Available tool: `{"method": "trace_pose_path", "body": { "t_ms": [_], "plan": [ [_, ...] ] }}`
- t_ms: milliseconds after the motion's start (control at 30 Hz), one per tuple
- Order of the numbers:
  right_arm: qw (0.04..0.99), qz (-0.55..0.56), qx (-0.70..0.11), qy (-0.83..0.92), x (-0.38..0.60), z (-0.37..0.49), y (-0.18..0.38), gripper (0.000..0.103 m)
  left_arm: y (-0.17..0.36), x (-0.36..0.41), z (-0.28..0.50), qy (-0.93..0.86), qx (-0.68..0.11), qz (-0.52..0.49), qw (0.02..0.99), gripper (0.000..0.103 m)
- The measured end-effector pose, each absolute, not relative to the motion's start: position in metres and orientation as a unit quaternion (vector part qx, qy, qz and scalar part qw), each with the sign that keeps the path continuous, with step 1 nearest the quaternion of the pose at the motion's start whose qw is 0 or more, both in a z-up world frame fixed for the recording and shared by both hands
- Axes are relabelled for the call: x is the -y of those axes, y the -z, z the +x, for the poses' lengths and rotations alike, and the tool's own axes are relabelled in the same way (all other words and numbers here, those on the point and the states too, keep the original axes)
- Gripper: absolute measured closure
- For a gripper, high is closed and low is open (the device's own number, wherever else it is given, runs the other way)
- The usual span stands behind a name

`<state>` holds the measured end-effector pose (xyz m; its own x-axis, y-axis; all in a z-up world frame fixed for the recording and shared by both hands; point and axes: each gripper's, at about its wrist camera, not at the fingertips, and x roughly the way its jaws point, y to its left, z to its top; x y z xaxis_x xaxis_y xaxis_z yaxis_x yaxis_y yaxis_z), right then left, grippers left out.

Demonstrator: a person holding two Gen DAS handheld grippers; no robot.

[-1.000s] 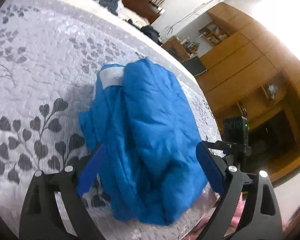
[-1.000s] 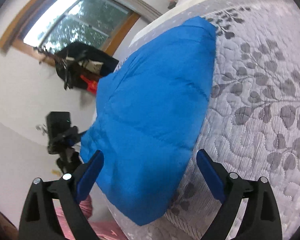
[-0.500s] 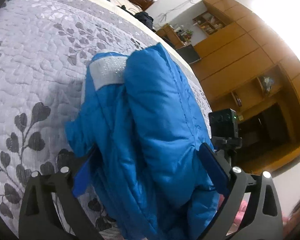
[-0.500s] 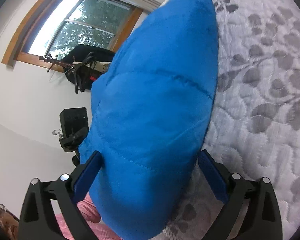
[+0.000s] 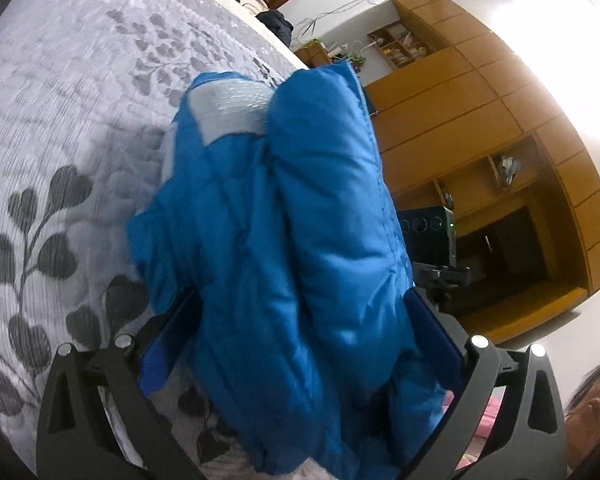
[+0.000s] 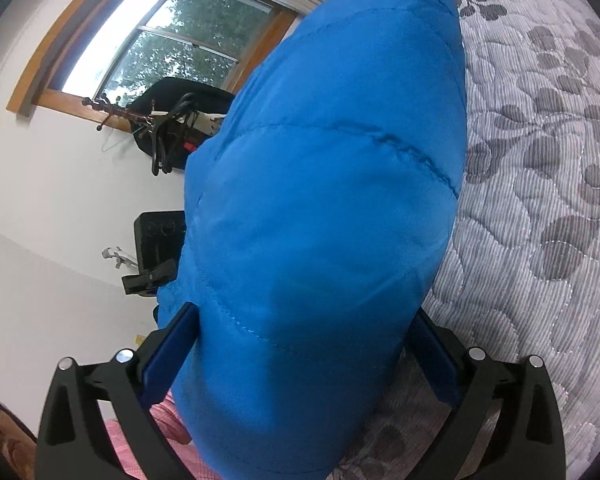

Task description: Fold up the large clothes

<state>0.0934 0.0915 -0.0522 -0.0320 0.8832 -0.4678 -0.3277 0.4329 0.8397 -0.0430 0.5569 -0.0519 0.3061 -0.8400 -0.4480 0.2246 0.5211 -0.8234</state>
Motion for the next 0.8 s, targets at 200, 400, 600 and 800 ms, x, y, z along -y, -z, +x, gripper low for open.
{"method": "trace_pose_path", "body": {
  "t_ms": [200,400,600,800],
  "plan": [
    [0.648,0.255,-0.546,-0.467,-0.092,0.093,0.050,0.003,0.067,-0.553,-0.035,0.381,-0.467,-0.349,0.718,0.002],
    [0.649,0.252,-0.546,-0.466,-0.091,0.094,0.052,0.003,0.070,-0.545,-0.029,0.385,-0.469,-0.355,0.712,0.002],
    [0.654,0.244,-0.545,-0.466,-0.098,0.092,0.049,0.003,0.066,-0.525,-0.029,0.402,-0.461,-0.355,0.707,0.002],
    [0.671,0.218,-0.532,-0.468,-0.106,0.088,0.042,0.009,0.068,-0.518,-0.030,0.417,-0.445,-0.365,0.704,0.004]
  ]
}}
